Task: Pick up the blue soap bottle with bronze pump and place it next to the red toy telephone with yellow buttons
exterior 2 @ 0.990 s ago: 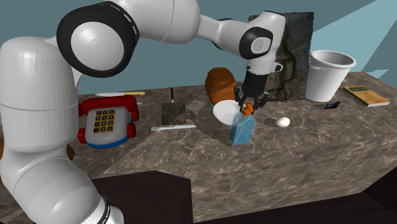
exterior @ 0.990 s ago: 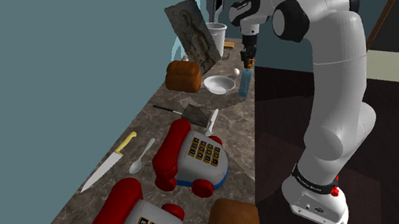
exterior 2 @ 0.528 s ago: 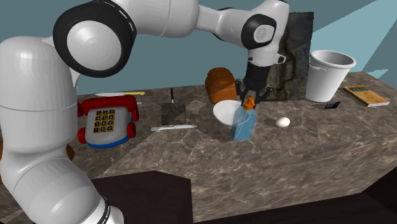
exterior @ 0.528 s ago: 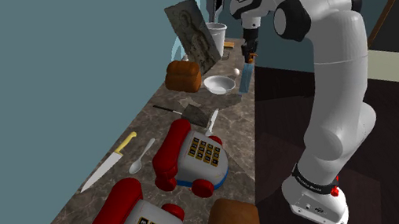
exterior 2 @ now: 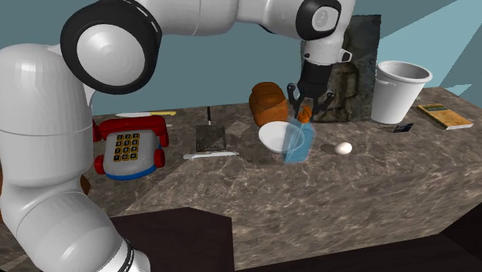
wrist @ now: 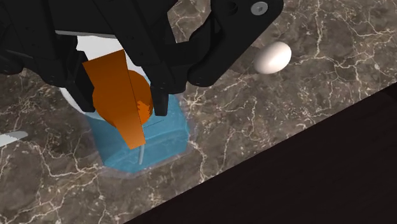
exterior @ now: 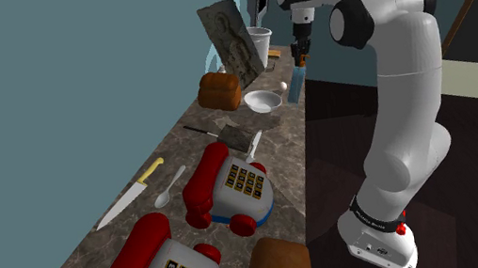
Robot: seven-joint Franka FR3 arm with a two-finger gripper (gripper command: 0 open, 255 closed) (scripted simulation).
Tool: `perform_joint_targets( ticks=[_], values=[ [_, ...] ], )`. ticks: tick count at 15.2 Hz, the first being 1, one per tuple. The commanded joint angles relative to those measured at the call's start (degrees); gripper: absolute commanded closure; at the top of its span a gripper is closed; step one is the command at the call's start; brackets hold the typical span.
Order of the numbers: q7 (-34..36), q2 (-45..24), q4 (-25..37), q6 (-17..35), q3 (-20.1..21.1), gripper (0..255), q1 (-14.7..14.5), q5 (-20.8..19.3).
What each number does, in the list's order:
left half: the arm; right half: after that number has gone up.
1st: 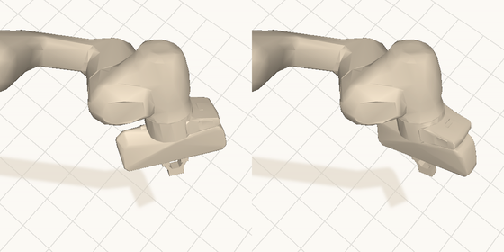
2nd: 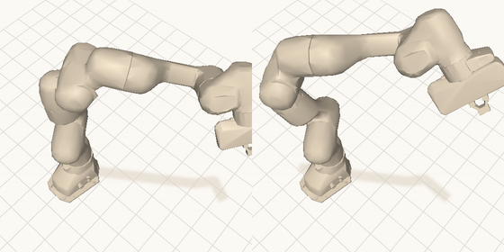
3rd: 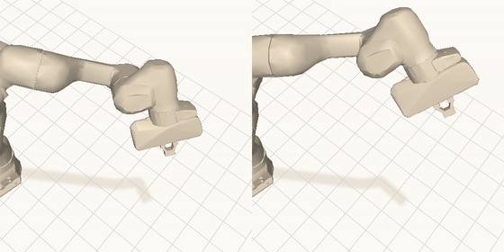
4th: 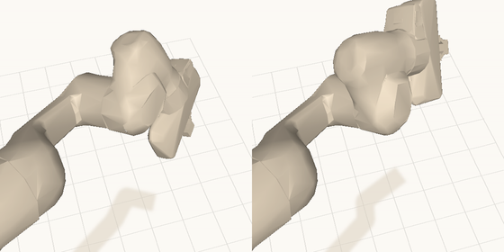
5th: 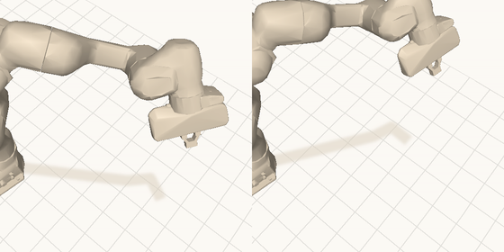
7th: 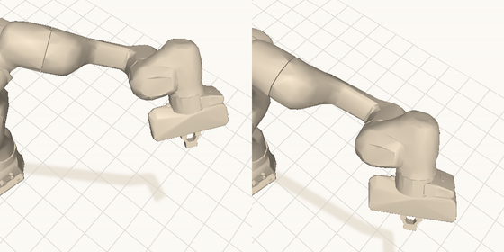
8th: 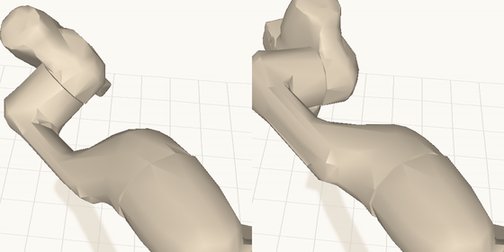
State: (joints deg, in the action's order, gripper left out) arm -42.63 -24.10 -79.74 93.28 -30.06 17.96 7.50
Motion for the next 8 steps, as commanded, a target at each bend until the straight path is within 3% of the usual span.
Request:
perform_joint_targets(
  ticks=[1,8],
  values=[
    [-0.1,-0.1,1.6,-1.5,-0.1,255,0.2,0.0],
    [-0.2,-0.8,8.2,-7.3,-0.2,255,1.2,0.3]
  ],
)
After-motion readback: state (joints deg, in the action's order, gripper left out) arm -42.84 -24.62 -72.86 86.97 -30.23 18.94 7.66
